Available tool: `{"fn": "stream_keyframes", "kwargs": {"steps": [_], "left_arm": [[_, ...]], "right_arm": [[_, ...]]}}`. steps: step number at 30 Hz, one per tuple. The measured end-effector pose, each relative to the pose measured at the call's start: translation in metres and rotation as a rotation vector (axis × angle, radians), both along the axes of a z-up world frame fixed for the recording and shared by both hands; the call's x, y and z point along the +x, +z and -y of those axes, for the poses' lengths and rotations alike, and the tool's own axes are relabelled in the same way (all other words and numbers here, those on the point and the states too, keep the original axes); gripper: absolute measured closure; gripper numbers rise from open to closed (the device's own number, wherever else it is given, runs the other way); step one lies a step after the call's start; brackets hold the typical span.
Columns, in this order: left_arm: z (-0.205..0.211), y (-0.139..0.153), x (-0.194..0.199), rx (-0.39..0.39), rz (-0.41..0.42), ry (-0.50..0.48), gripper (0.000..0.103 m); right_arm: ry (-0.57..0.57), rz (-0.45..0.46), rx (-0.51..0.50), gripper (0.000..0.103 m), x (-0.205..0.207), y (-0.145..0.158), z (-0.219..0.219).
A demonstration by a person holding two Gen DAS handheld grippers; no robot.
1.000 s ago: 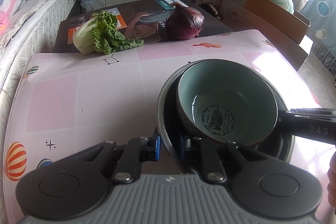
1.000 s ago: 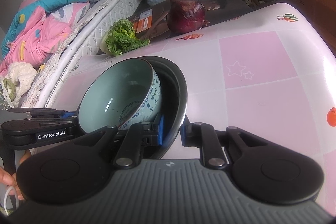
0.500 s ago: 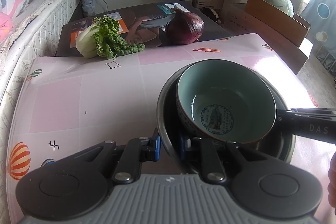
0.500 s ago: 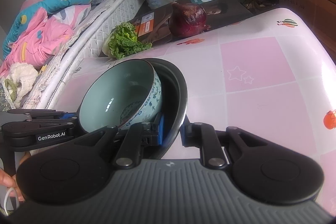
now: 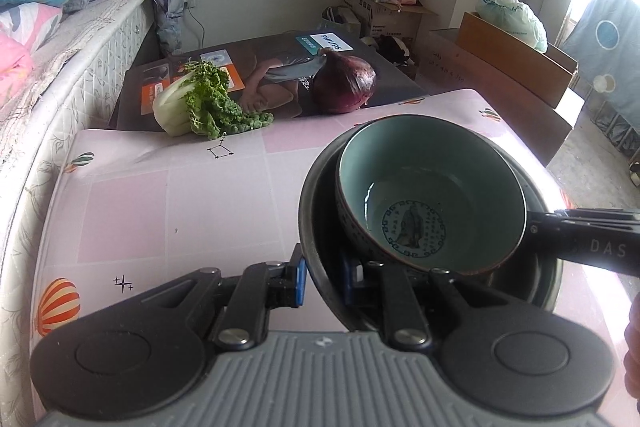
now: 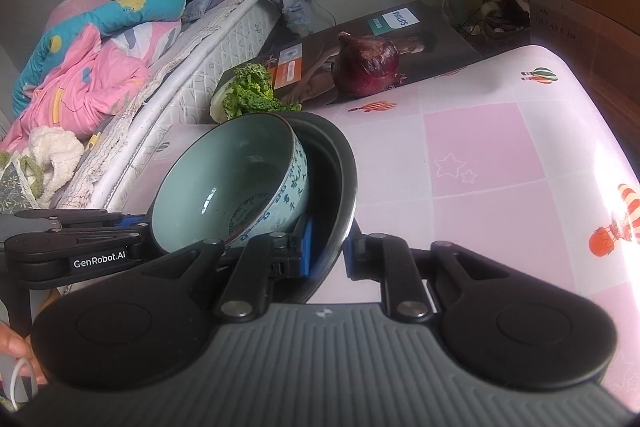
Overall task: Organize plates and bowls
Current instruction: 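Lift and carry the steel bowl with the green bowl over the white plate, then lower the steel bowl onto the white plate and open both tools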
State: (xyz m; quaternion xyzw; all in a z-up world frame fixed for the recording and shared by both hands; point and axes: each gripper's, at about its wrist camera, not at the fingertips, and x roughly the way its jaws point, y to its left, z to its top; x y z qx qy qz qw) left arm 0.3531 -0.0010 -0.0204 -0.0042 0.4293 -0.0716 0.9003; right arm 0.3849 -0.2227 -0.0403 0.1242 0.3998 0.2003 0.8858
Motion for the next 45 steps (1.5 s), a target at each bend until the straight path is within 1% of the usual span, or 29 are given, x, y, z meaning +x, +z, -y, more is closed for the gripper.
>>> {"fn": "stream_keyframes", "kwargs": {"steps": [6,8,11,17,21,24,27,30,33,34,36,38,40,42,43,44,45], "left_arm": [[-0.001,0.032,-0.034,-0.015,0.046,-0.009,0.086],[-0.001,0.039,-0.048,-0.020,0.055,-0.010,0.086],[-0.004,0.044,-0.069,-0.043,0.045,-0.005,0.087],[-0.008,0.036,-0.115,-0.040,0.028,0.007,0.090],[-0.011,0.022,-0.140,-0.039,0.003,0.022,0.091],[-0.010,0.009,-0.151,-0.026,-0.021,0.028,0.091],[-0.011,-0.005,-0.155,-0.028,-0.052,0.035,0.090],[-0.016,-0.007,-0.162,-0.041,-0.042,0.039,0.090],[-0.024,-0.004,-0.167,-0.081,-0.039,0.042,0.089],[-0.026,-0.001,-0.169,-0.094,-0.030,0.045,0.088],[-0.029,0.004,-0.175,-0.100,-0.011,0.047,0.079],[-0.032,0.010,-0.182,-0.103,0.021,0.051,0.061],[-0.036,0.015,-0.192,-0.108,0.052,0.058,0.056],[-0.041,0.020,-0.202,-0.118,0.073,0.065,0.051],[-0.044,0.021,-0.207,-0.127,0.081,0.072,0.047],[-0.046,0.022,-0.211,-0.132,0.087,0.079,0.044],[-0.051,0.023,-0.217,-0.140,0.096,0.094,0.043]], "right_arm": [[0.006,0.025,0.001,0.088,-0.039,0.037,0.003],[0.012,0.022,0.005,0.088,-0.055,0.044,0.005],[0.019,0.002,0.015,0.087,-0.080,0.047,0.007],[0.042,-0.067,0.029,0.086,-0.136,0.033,0.006],[0.046,-0.114,0.023,0.086,-0.165,0.012,0.001],[0.046,-0.148,0.008,0.086,-0.178,-0.004,-0.001],[0.046,-0.179,0.007,0.086,-0.185,-0.021,-0.002],[0.056,-0.169,0.004,0.086,-0.191,-0.023,-0.004],[0.068,-0.161,-0.030,0.085,-0.191,-0.019,-0.008],[0.068,-0.160,-0.039,0.085,-0.192,-0.018,-0.009],[0.060,-0.147,-0.054,0.082,-0.193,-0.012,-0.009],[0.047,-0.136,-0.049,0.080,-0.194,-0.007,-0.005],[0.030,-0.130,-0.025,0.078,-0.197,-0.004,0.000],[-0.004,-0.109,-0.006,0.065,-0.202,-0.001,0.008],[-0.018,-0.095,0.007,0.056,-0.205,0.001,0.012],[-0.027,-0.085,0.025,0.053,-0.208,0.003,0.016],[-0.036,-0.083,0.045,0.053,-0.210,0.003,0.019]]}}
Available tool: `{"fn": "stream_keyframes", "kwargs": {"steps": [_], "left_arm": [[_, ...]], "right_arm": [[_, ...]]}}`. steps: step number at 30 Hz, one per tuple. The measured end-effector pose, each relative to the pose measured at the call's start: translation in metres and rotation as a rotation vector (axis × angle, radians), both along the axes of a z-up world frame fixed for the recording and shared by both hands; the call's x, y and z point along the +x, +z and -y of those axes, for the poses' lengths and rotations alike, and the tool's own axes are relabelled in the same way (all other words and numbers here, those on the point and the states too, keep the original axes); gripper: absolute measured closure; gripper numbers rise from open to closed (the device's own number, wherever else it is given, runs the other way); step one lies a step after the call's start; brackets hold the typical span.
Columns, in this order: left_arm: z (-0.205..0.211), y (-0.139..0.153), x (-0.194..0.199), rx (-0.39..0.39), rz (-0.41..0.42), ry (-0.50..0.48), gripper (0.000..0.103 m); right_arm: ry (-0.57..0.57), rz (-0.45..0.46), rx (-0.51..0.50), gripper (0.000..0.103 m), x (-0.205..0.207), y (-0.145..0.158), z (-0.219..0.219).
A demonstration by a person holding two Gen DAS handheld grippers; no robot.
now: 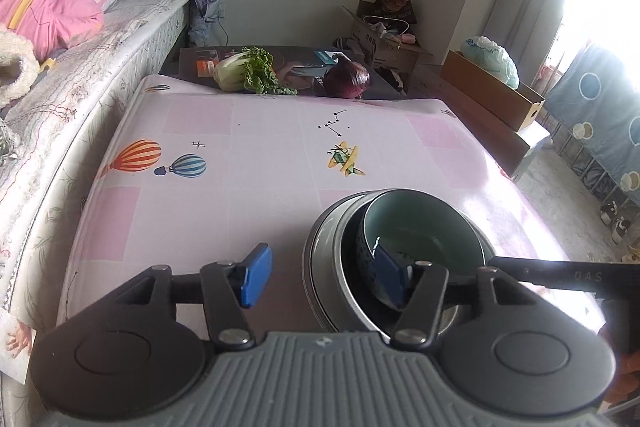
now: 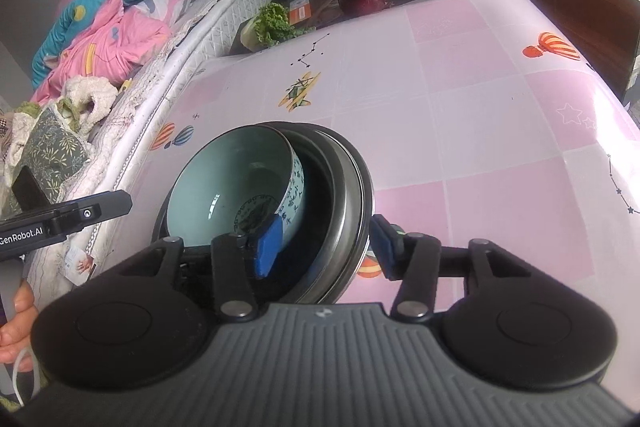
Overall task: Organize plates and bowls
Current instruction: 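Lower the steel bowl onto the white plate and open both tools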
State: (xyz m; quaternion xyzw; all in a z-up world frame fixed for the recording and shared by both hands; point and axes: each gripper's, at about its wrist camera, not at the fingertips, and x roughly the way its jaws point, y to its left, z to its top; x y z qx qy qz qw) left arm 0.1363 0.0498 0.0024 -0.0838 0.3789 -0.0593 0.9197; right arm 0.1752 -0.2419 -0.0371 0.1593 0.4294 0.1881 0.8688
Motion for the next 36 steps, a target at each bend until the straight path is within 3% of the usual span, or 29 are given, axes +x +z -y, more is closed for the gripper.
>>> {"fn": "stream_keyframes", "kwargs": {"steps": [6,13,16,18,20,23,25,30,36], "left_arm": [[-0.020,-0.002,-0.024,-0.033,0.013,0.066,0.037],[-0.032,-0.004,-0.043,-0.038,0.013,0.105,0.030],[-0.032,0.000,-0.051,-0.028,0.014,0.108,0.025],[-0.032,0.005,-0.056,-0.028,0.014,0.112,0.020],[-0.031,0.013,-0.062,-0.024,0.033,0.113,0.014],[-0.026,0.027,-0.073,0.021,0.077,0.116,0.002],[-0.020,0.036,-0.080,0.046,0.099,0.119,0.000],[-0.003,0.051,-0.095,0.068,0.091,0.128,0.000],[0.017,0.052,-0.107,0.116,0.056,0.158,0.000]], "right_arm": [[-0.003,0.000,0.063,0.053,-0.006,-0.005,-0.005],[-0.026,0.016,0.070,0.049,-0.011,-0.005,-0.009],[-0.060,0.066,0.051,0.049,-0.024,0.005,-0.002],[-0.094,0.127,0.007,0.043,-0.039,0.018,0.005],[-0.118,0.189,-0.054,0.022,-0.055,0.030,0.008],[-0.125,0.302,-0.181,0.009,-0.088,0.049,0.010],[-0.135,0.350,-0.273,0.001,-0.107,0.057,0.007],[-0.207,0.379,-0.461,0.001,-0.144,0.060,0.000],[-0.304,0.331,-0.538,0.001,-0.165,0.054,-0.003]]}}
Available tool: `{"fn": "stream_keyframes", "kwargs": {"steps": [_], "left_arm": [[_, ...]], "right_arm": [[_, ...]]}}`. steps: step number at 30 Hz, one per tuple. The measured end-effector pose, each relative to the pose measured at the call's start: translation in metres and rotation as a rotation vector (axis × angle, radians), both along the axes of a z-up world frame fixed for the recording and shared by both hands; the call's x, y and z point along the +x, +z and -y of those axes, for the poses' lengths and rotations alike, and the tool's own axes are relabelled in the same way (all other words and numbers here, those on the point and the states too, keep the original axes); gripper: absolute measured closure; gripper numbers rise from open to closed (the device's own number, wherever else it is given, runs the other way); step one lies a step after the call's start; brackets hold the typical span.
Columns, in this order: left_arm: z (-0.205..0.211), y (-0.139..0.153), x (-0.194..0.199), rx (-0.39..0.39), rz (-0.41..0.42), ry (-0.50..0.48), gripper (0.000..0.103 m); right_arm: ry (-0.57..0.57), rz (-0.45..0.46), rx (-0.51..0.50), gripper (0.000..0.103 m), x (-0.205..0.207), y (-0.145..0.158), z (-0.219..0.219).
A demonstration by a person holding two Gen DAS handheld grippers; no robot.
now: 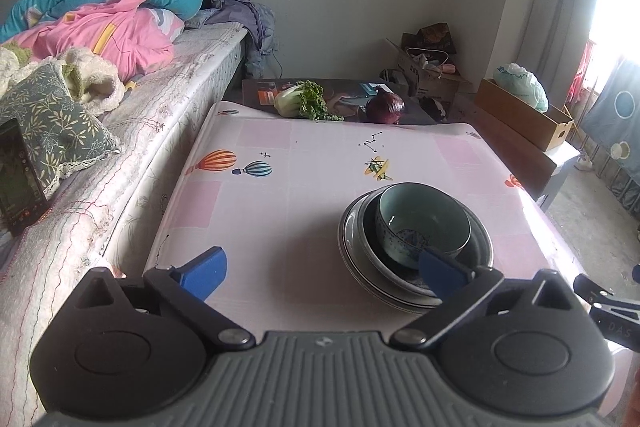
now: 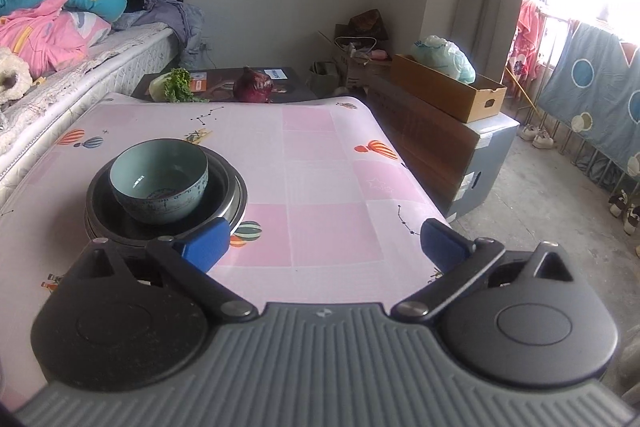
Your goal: Organize plates and bowls
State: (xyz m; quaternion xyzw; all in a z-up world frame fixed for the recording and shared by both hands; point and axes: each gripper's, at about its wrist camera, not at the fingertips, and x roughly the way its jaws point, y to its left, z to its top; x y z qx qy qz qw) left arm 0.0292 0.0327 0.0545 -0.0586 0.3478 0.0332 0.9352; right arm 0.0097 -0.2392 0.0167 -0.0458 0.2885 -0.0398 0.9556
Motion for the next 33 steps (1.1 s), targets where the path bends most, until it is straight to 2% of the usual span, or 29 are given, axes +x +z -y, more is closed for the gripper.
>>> {"fn": "stream_keyframes", "kwargs": {"steps": [3,7,12,15,24,33], "left_arm": [[0.005,-0.003,0.001,-0.016,-0.037,0.033,0.000],[0.010,-0.008,0.006,-0.065,-0.103,0.025,0.000],[0.024,-0.014,0.007,0.013,-0.117,0.027,0.000],[0.032,-0.016,0.010,0.085,-0.122,-0.001,0.000],[0.042,-0.032,0.016,0.163,-0.178,-0.024,0.000],[0.037,-0.037,0.018,0.144,-0.216,-0.011,0.000]], "right_arm": [[-0.021,-0.022,0.004,0.001,-0.002,-0.003,-0.002],[-0.001,-0.132,0.061,0.001,0.006,-0.006,-0.005],[-0.013,-0.224,0.131,0.001,0.022,-0.016,-0.008],[-0.017,-0.238,0.121,0.001,0.027,-0.021,-0.011],[0.010,-0.261,0.107,0.001,0.033,-0.022,-0.020],[0.042,-0.274,0.102,0.001,0.032,-0.017,-0.031]]}}
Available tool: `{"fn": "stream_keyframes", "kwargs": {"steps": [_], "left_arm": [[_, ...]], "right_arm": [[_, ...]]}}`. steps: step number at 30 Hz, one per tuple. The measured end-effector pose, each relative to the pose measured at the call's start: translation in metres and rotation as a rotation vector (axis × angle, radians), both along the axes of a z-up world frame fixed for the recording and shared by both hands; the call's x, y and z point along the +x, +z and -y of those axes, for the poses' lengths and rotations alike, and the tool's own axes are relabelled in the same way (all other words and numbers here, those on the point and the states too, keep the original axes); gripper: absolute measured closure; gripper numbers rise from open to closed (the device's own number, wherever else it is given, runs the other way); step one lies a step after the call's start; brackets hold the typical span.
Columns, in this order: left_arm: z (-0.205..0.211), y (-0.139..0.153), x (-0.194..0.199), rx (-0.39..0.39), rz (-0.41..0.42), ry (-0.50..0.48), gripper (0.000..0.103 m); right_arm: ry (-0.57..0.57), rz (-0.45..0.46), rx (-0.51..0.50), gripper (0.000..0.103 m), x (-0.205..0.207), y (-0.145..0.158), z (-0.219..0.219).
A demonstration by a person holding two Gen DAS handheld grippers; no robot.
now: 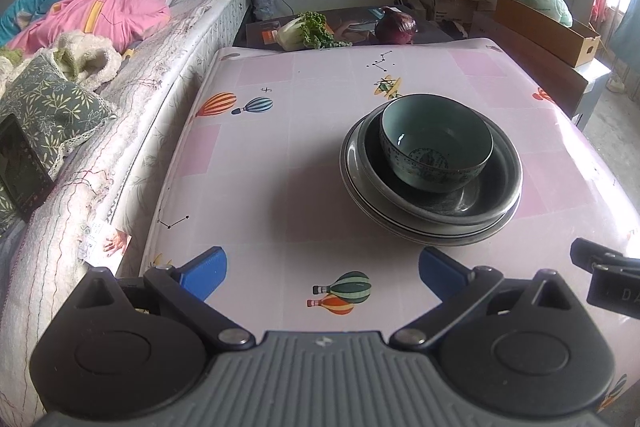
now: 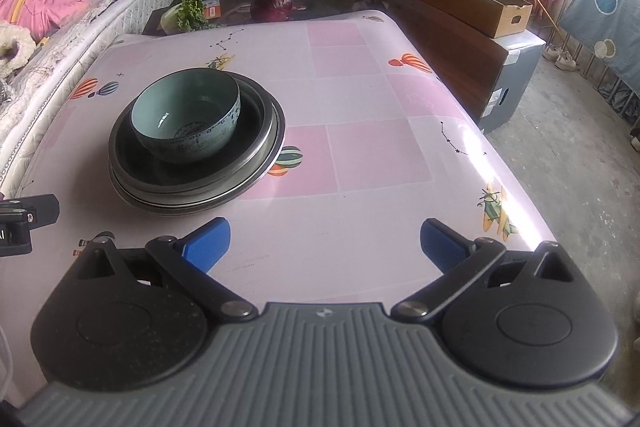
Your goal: Organize plates and bowls
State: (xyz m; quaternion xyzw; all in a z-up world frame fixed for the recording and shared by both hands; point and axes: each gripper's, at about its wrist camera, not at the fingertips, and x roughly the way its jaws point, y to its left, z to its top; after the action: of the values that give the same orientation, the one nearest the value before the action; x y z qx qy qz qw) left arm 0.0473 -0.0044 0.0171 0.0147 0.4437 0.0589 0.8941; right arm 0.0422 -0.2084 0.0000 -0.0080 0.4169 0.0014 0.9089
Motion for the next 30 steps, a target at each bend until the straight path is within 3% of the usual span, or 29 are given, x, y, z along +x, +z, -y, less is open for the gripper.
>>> {"fn": "stream_keyframes", "kwargs": {"steps": [30], "left_arm": [[-0.011,-0.012,0.008,-0.050,-0.074,0.027,0.000]], "right_arm": [[0.026,-0.024,0.019,0.001,0.005,-0.002,-0.009]]}}
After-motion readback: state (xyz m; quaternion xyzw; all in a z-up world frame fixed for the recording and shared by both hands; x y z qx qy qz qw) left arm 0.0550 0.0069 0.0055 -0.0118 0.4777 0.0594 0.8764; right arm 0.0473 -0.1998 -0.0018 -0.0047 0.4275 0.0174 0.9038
